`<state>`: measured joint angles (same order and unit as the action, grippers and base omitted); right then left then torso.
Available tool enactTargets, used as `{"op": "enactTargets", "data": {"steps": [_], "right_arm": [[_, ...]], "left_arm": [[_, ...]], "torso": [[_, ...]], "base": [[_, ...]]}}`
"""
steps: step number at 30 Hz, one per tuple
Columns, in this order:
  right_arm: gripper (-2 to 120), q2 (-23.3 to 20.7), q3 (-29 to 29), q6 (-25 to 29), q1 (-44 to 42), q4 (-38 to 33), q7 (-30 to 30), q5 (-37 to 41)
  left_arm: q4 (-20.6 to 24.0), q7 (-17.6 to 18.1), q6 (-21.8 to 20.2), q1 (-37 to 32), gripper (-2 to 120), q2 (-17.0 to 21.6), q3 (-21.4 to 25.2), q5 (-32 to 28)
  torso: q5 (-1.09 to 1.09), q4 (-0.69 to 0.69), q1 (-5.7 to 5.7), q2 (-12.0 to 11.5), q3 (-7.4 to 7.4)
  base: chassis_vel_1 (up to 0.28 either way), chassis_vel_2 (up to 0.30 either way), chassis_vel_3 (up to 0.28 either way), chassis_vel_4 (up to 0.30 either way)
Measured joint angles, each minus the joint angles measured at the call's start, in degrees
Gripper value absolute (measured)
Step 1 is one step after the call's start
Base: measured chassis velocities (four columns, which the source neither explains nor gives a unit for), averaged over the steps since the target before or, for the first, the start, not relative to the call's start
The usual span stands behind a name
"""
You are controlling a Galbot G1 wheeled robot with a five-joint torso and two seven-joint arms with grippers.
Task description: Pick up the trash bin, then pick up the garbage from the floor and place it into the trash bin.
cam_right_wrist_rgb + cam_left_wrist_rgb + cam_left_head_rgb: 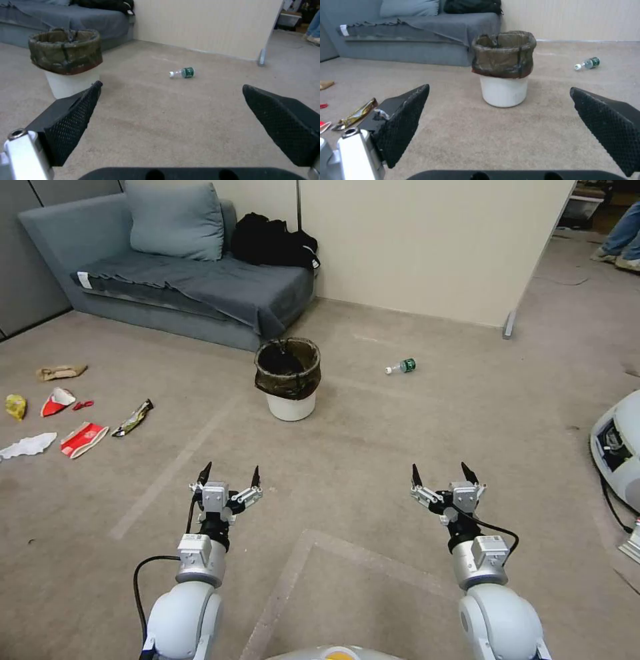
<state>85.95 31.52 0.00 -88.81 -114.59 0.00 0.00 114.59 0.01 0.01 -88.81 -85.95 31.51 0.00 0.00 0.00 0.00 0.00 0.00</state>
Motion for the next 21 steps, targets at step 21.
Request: {"op": "enactTargets", "data": {"steps": [21], "right_arm": [[100,2.18,-0.63,0.07,-7.10,-8.79,-1.42,-3.63]], "left_arm": [[5.30,3.27,-6.13,-2.02,100,0.05,-1.86,0.55]], "torso": [[0.01,-0.01,0.00,0.00,0.00]], "base": [[0.000,0.000,0.000,0.000]]}}
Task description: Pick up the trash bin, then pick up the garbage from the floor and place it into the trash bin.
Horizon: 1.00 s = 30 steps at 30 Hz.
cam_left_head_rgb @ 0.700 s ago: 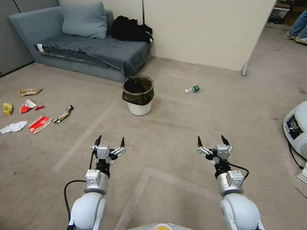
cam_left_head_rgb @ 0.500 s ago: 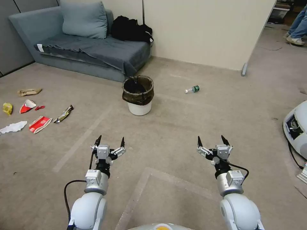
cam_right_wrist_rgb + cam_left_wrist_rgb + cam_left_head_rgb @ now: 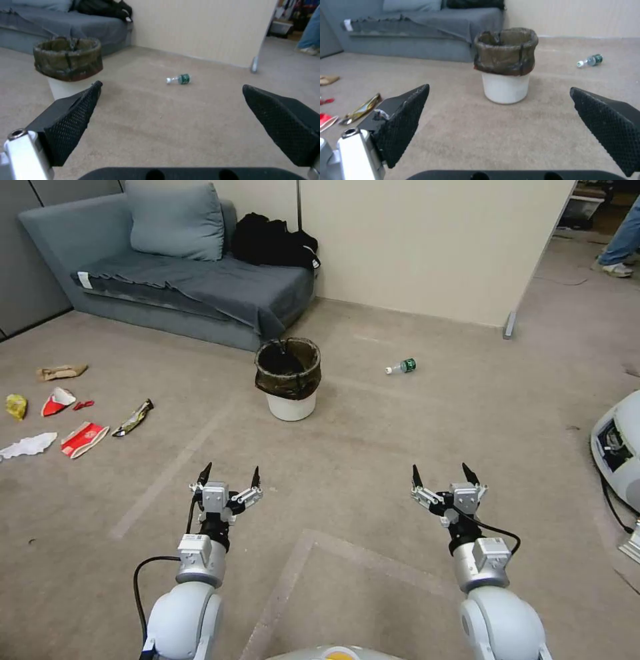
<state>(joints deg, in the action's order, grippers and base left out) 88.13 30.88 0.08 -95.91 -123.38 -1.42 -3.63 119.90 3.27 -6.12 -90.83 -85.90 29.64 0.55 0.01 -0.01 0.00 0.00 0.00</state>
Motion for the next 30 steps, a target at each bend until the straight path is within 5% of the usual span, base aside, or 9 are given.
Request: {"op": "enactTargets", "data": {"steps": [9,15,30], "right_arm": [[100,3.85,-1.32,1.58,-12.37,-15.35,-2.70,-5.87],[100,3.99,-1.87,4.75,-13.06,-15.93,-2.68,-4.39],[100,4.08,-1.60,4.94,-12.63,-15.10,-1.79,-3.89]], "left_arm": [[13.54,8.38,-15.43,-5.09,100,0.19,-4.80,1.61],[20.65,13.33,-23.16,-7.83,100,0.27,-7.65,2.28],[21.59,15.92,-22.99,-8.90,100,0.23,-7.70,3.37]], "torso": [[0.02,-0.02,0.00,0.00,0.00],[-0.02,0.02,0.00,0.00,0.00],[-0.01,0.01,0.00,0.00,0.00]], "base": [[0.000,0.000,0.000,0.000],[0.000,0.000,0.000,0.000],[0.000,0.000,0.000,0.000]]}}
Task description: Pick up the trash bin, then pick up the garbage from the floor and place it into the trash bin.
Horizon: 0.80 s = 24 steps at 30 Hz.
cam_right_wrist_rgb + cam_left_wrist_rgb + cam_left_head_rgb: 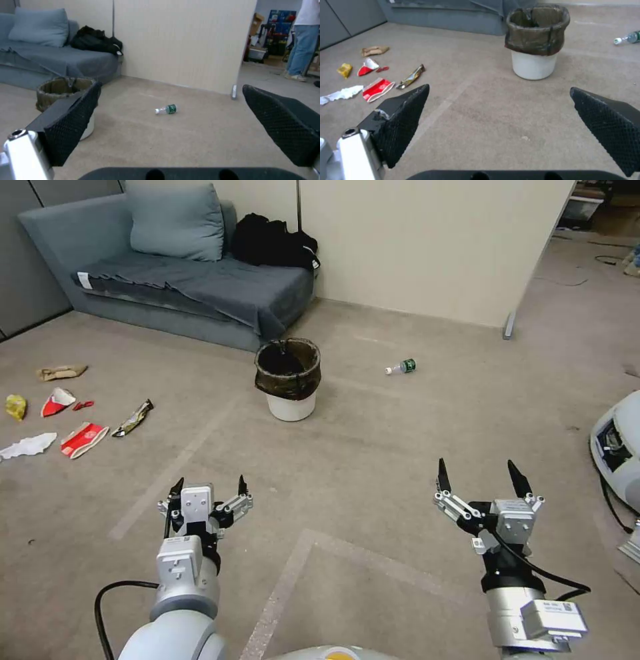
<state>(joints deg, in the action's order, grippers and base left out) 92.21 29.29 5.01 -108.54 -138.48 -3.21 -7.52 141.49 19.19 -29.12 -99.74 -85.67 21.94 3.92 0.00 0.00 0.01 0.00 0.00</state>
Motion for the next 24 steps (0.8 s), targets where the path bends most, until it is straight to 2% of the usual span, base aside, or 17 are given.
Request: {"op": "enactTargets", "data": {"steps": [24], "right_arm": [[100,-0.06,0.18,0.92,0.18,0.94,0.85,0.01]], "left_arm": [[-0.52,0.89,1.55,-0.14,100,-0.48,0.14,-0.19]], "torso": [[0.00,0.00,0.00,0.00,0.00]], "base": [[0.000,0.000,0.000,0.000]]}}
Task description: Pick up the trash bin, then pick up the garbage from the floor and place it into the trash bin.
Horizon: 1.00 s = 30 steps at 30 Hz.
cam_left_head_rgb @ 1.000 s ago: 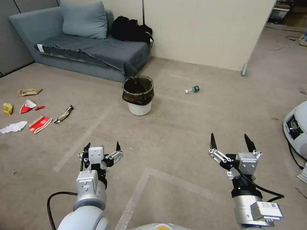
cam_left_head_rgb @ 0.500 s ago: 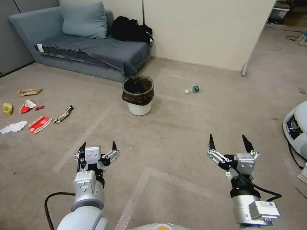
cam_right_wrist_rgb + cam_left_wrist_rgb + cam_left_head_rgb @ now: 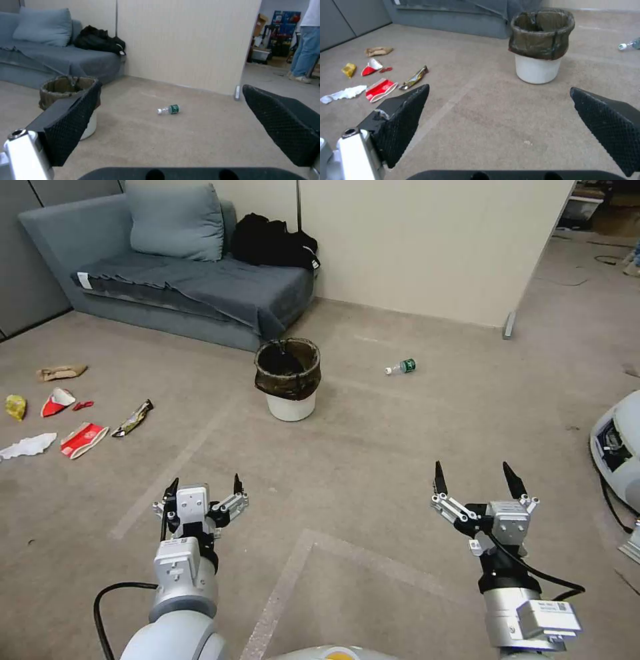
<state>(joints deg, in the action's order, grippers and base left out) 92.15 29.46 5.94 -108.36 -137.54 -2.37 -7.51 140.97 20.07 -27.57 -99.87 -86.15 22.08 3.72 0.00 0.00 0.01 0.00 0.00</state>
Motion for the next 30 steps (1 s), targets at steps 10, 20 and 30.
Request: {"op": "enactTargets", "data": {"steps": [10,20,30], "right_arm": [[100,-0.01,-0.02,0.36,0.03,0.16,0.07,-0.05],[100,-0.01,-0.02,0.52,0.05,0.35,0.21,-0.05],[100,-0.01,-0.07,0.59,0.04,0.42,0.26,0.00]], "left_arm": [[-0.12,-0.11,0.10,-0.05,100,-0.02,-0.17,-0.12],[-0.12,-0.35,0.10,-0.07,100,-0.08,-0.27,-0.11],[-0.11,-0.36,0.10,-0.10,100,-0.10,-0.30,-0.09]], "torso": [[0.00,0.00,-0.01,0.00,-0.01],[-0.01,0.00,-0.01,0.00,0.00],[0.00,0.00,-0.01,0.00,-0.01]], "base": [[-0.109,0.109,0.109,-0.106],[-0.122,0.110,0.119,-0.120],[-0.102,0.103,0.093,-0.105]]}}
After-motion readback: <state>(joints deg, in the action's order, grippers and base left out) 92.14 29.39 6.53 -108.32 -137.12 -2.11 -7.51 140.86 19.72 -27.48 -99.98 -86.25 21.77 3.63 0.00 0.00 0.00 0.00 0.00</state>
